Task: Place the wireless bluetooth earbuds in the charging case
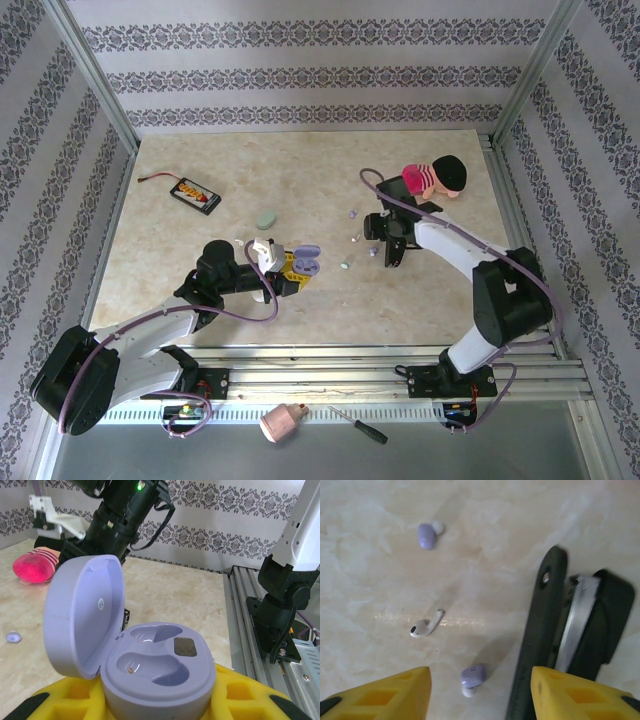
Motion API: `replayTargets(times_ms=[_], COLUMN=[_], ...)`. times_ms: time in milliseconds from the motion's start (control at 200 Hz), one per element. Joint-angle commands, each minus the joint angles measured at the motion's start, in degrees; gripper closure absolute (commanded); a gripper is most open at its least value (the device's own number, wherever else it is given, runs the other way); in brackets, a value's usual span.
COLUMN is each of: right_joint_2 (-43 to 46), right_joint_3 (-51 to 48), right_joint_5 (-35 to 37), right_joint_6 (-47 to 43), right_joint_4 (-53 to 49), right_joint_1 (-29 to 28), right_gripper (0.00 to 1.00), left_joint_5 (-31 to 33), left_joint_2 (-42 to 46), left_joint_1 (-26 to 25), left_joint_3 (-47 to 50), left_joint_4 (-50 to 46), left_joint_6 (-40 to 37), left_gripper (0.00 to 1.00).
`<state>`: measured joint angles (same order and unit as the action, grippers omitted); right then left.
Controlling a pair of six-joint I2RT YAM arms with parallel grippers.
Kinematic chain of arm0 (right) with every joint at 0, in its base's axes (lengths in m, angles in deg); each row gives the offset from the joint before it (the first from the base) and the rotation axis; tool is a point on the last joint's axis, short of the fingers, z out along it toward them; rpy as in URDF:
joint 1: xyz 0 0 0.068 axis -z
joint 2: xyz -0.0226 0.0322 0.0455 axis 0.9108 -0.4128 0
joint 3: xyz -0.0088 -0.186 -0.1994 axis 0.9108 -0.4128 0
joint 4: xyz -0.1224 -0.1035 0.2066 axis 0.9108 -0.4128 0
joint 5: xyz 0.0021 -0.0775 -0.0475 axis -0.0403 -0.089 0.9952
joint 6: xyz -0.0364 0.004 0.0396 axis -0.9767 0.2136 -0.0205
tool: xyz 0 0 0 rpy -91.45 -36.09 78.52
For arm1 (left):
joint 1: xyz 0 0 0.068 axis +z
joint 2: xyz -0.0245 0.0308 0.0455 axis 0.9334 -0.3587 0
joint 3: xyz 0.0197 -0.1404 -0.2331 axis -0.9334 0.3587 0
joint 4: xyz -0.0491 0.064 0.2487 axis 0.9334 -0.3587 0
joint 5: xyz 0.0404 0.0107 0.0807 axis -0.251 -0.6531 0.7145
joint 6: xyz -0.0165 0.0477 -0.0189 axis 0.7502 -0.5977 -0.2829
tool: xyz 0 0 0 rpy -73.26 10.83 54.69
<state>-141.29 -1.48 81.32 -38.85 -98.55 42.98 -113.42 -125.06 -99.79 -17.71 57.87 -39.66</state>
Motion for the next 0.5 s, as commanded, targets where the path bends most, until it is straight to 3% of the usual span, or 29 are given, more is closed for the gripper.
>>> replayTargets(times_ms=[0, 495], right_joint_2=[-2.7, -9.0], right_joint_3=[-0.7, -0.9], right_joint_5=[5.1, 6.9], right_joint_6=[4.8, 8.0], right_joint_4=[-0.1, -1.8], right_joint_1=[-3.0, -5.1], right_gripper=[0.49, 0.68], left_joint_5=[0.0, 0.3], left_joint_2=[-0.2, 0.4], left_joint_1=[-0.8, -0.8], left_joint_3=[0.2, 0.1], left_joint_4=[2.9, 1.2], left_joint_6=[-0.5, -1.8], left_gripper=[0.86, 0.86])
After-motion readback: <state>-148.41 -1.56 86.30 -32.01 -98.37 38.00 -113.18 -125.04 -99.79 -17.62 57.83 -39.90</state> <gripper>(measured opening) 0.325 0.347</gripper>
